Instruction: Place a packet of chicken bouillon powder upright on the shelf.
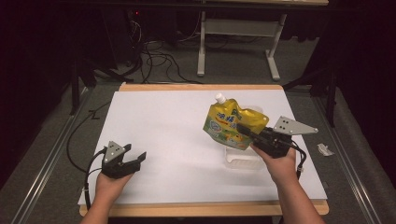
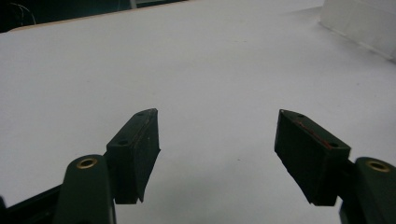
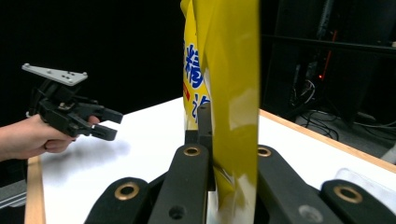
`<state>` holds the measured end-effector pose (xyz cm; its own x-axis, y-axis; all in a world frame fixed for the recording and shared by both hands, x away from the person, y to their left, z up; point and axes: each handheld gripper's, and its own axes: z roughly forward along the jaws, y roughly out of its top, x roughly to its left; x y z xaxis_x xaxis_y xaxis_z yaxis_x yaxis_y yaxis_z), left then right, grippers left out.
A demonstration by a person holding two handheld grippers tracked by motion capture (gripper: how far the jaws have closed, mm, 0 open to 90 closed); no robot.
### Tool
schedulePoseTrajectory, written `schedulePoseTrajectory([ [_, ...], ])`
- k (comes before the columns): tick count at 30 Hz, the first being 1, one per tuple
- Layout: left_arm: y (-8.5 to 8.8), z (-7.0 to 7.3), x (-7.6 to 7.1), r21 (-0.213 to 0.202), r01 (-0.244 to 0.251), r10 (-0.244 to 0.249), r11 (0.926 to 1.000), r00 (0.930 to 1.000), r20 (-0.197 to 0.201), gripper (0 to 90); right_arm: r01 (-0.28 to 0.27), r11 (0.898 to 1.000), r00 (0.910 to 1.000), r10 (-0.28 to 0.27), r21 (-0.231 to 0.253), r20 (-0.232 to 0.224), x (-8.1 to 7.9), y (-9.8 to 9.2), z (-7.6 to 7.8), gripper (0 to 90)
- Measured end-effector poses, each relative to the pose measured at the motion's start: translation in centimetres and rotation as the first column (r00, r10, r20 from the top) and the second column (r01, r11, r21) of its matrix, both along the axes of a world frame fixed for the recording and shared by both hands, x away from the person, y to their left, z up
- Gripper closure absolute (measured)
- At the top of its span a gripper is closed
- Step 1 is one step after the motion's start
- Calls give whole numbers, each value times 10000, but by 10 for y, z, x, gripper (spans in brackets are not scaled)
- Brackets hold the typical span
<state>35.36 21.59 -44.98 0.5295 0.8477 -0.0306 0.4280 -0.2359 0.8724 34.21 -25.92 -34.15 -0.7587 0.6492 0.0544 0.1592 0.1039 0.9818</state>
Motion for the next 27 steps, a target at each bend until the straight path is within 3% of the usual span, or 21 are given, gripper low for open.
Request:
schedulePoseTrajectory([
  [18,1,3,-2,-90,-49,50,9999,9999,97,315,910,9953,9958,-908,337,-80,3,-38,-1,900],
  [27,5,3,0,-94,30,-29,10000,10000,73,315,1340,9909,9901,-1334,107,-435,16,-53,-3,900],
])
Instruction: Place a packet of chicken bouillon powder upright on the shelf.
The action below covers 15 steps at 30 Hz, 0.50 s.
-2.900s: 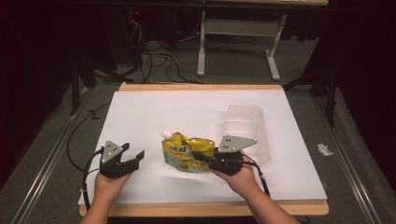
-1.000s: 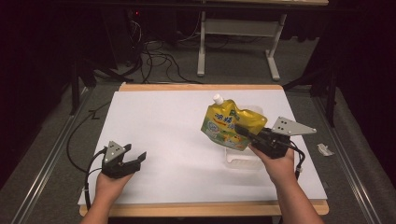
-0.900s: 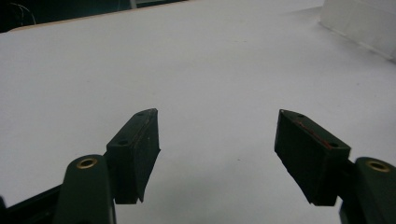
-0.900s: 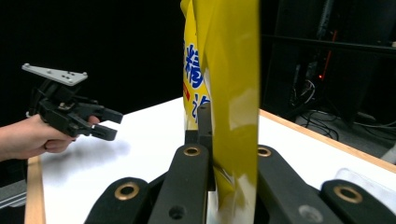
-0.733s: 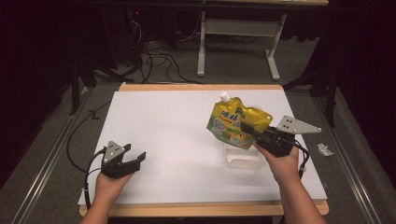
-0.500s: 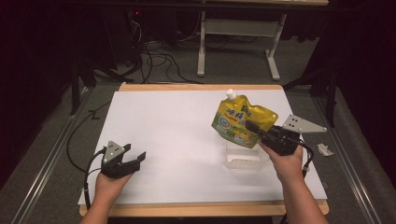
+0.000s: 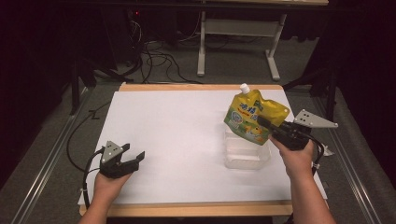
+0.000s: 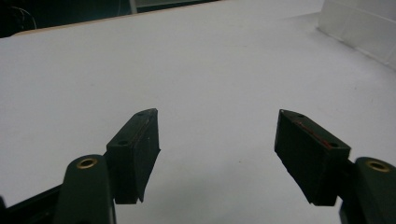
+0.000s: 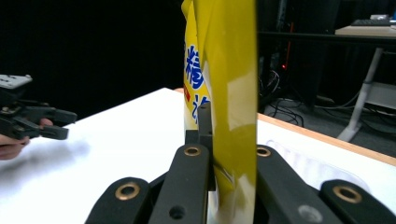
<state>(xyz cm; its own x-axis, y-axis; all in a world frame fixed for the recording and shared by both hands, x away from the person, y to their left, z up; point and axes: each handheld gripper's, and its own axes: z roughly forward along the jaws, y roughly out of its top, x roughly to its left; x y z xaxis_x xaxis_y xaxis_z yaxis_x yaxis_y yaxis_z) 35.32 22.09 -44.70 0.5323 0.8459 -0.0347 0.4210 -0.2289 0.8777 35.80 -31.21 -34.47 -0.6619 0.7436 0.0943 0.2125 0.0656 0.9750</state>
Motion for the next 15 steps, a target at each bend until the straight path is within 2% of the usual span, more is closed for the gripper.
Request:
schedulePoseTrajectory([
  [4,1,0,0,-42,-21,21,10000,10000,-6,315,-17,9997,10000,16,-241,-60,10,-3,3,900],
  [5,2,1,0,-51,-37,37,10000,10000,20,315,-92,9988,9999,87,-485,-102,16,-4,5,900],
  [8,1,1,-2,-80,-63,64,9999,10000,63,316,-223,9971,9995,206,-722,-250,25,-4,5,900],
  [15,0,0,-2,5,-9,9,10000,10000,-51,315,-563,9937,9968,503,-972,-626,47,-8,-2,900],
])
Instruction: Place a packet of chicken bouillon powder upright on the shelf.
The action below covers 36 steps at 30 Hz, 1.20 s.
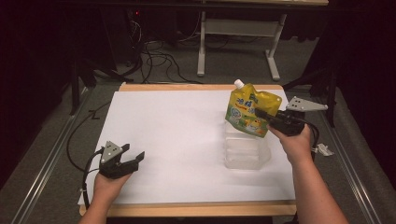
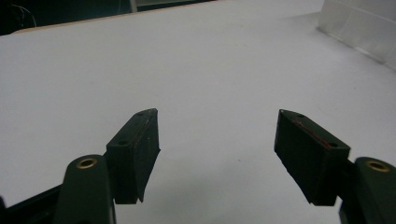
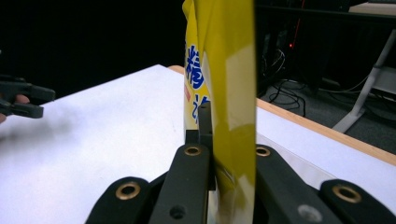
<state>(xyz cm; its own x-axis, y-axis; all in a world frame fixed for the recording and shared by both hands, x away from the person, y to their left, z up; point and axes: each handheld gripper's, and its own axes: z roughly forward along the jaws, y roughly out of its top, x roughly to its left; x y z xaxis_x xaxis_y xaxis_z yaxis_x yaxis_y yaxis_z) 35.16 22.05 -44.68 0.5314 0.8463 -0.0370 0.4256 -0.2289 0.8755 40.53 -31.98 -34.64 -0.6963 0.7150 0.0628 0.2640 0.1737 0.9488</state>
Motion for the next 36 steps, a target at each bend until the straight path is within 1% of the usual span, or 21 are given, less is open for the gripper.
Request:
schedulePoseTrajectory([
  [3,0,-1,0,12,-2,2,10000,10000,-9,315,-109,9999,9999,108,-113,-113,6,-2,-4,900],
  [7,1,-1,0,1,-34,34,10000,10000,-74,316,-168,9997,9994,163,-172,-290,8,-1,-8,900],
  [9,1,-1,0,-25,-60,60,10000,10000,-58,316,-186,9996,9993,179,-205,-329,9,0,-10,900],
  [10,0,-1,0,-28,-49,49,10000,10000,-50,317,-212,9993,9995,204,-304,-251,9,0,-11,900],
  [11,0,-1,0,-28,-49,49,10000,10000,-50,317,-198,9993,9993,187,-328,-333,9,0,-11,900],
  [14,-1,-2,0,-26,-28,27,10000,10000,-40,317,-151,9987,9994,136,-481,-308,11,0,-14,900],
  [18,-1,-2,0,-10,-10,10,10000,10000,-70,317,-101,9984,9987,73,-558,-503,13,3,-17,900],
  [20,-1,-2,0,-22,-2,1,10000,10000,-64,317,-74,9980,9986,41,-626,-523,13,3,-19,900],
  [25,0,-2,0,-17,6,-6,10000,10000,-67,317,3,9981,9984,-39,-620,-570,14,4,-21,900],
  [29,-1,-2,0,-4,42,-42,10000,10000,-58,317,96,9972,9982,-140,-744,-586,14,5,-22,900],
  [32,-1,-2,0,-12,50,-50,10000,10000,-59,317,137,9964,9974,-195,-833,-689,14,7,-25,900],
  [35,-1,-1,0,-30,39,-39,10000,10000,-36,317,179,9967,9967,-241,-793,-774,14,9,-28,900],
  [36,-1,-1,0,-34,38,-38,10000,10000,-29,317,215,9967,9972,-269,-779,-692,13,9,-29,900],
])
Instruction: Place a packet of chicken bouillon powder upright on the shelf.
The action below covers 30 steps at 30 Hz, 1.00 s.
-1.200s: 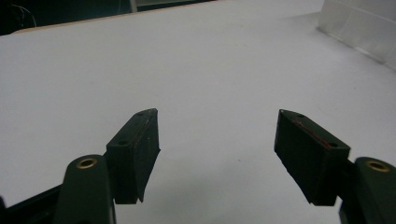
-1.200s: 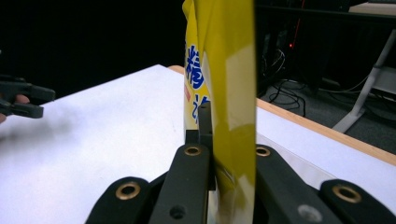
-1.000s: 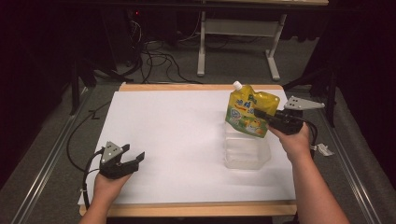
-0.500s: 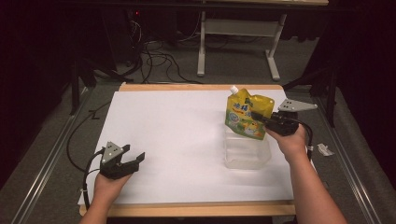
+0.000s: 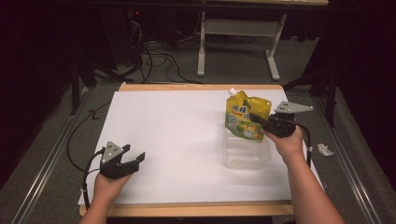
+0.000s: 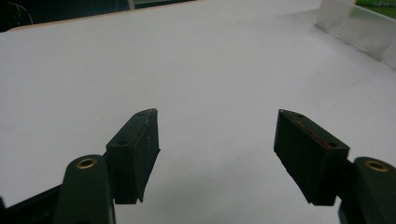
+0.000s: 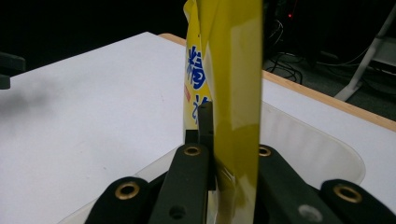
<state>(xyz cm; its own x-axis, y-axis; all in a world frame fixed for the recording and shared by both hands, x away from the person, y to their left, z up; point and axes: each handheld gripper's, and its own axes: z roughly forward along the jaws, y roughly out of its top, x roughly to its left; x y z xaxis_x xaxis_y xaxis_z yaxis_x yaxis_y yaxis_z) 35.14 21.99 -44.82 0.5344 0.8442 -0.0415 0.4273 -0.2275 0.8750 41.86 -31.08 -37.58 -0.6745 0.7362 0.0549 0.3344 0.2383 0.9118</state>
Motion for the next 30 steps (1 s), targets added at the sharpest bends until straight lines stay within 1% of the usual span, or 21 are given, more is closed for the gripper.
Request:
schedulePoseTrajectory([
  [2,0,0,0,-10,-4,4,10000,10000,1,317,19,10000,10000,-19,32,-34,0,0,-1,900],
  [4,0,0,0,18,4,-4,10000,10000,7,316,77,10000,9997,-77,-13,-238,0,0,-10,900],
  [6,0,0,0,8,7,-7,10000,10000,8,316,61,10000,9997,-61,2,-233,0,0,-12,900],
  [10,-1,0,-1,11,30,-30,10000,10000,41,315,183,9995,9996,-178,238,-229,-1,-2,-16,898],
  [15,-1,0,-1,-1,43,-43,10000,10000,45,315,275,9990,9989,-262,344,-376,-3,-5,-19,889],
  [24,-2,0,-1,32,83,-84,10000,9999,55,315,355,9985,9990,-344,414,-278,-6,-7,-23,868],
  [25,-3,0,-1,24,85,-85,10000,9999,63,315,395,9982,9988,-381,451,-307,-6,-7,-23,860],
  [28,-2,0,-1,22,98,-98,9999,9999,59,314,479,9982,9983,-466,362,-353,-5,-7,-21,817],
  [30,-2,0,-1,-15,85,-85,10000,9999,72,314,489,9981,9980,-473,385,-418,-4,-6,-20,751],
])
